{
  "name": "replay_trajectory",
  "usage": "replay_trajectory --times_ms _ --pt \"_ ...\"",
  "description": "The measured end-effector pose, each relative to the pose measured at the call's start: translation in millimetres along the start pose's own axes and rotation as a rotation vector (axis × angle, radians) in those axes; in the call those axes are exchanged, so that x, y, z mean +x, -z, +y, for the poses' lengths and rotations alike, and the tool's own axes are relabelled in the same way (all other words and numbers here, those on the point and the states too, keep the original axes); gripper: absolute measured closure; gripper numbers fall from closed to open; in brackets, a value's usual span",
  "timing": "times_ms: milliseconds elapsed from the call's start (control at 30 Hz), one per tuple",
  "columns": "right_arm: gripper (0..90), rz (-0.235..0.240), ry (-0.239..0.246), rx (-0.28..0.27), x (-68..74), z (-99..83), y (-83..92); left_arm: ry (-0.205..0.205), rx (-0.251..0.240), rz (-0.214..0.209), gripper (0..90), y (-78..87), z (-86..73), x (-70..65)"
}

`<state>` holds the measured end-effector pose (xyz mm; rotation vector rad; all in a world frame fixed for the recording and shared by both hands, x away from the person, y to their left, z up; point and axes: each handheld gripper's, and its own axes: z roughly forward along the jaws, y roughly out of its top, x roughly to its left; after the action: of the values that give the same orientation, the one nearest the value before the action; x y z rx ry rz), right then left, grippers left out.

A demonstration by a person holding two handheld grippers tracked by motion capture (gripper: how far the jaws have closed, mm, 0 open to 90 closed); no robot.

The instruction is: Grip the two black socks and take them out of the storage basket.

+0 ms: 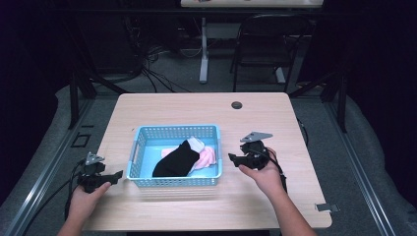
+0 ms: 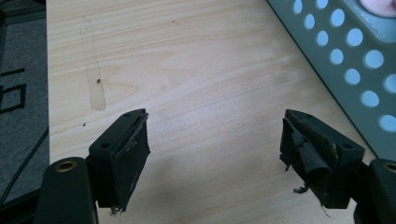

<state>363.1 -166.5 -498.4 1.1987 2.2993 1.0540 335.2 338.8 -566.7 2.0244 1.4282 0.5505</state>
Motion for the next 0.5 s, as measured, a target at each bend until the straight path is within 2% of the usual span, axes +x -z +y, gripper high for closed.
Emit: replay_trajectory --times_ms 33,67,167,233,267,300,333,500 --pt "42.8 0.0 0.0 0.0 0.0 0.0 0.0 -0.001 0.0 0.0 23.7 -0.1 0.0 -0.2" --pt "43.3 0.027 0.007 -0.001 3.5 11.0 -0.8 -0.002 -0.001 -0.001 23.7 -0.2 0.1 -0.3" --pt "43.5 0.036 0.011 0.0 8.3 21.5 -2.4 -0.002 -0.003 -0.001 23.7 -0.1 0.2 -0.3" --pt "44.7 0.054 0.014 0.003 13.4 31.2 -4.2 -0.001 -0.003 -0.002 23.7 -0.2 0.2 -0.2" --pt "45.8 0.077 0.013 0.002 19.1 39.4 -7.6 -0.002 -0.003 -0.002 23.7 -0.3 0.3 -0.2" --pt "45.8 0.077 0.013 0.002 19.1 39.4 -7.6 -0.002 -0.003 -0.002 23.7 -0.3 0.3 -0.2" --pt "47.1 0.088 0.034 0.004 24.3 46.6 -13.1 -0.002 -0.003 -0.003 23.7 -0.3 0.3 -0.3" --pt "48.4 0.117 0.038 0.021 32.3 57.4 -29.4 -0.004 -0.003 -0.004 23.7 -0.3 0.4 -1.1"
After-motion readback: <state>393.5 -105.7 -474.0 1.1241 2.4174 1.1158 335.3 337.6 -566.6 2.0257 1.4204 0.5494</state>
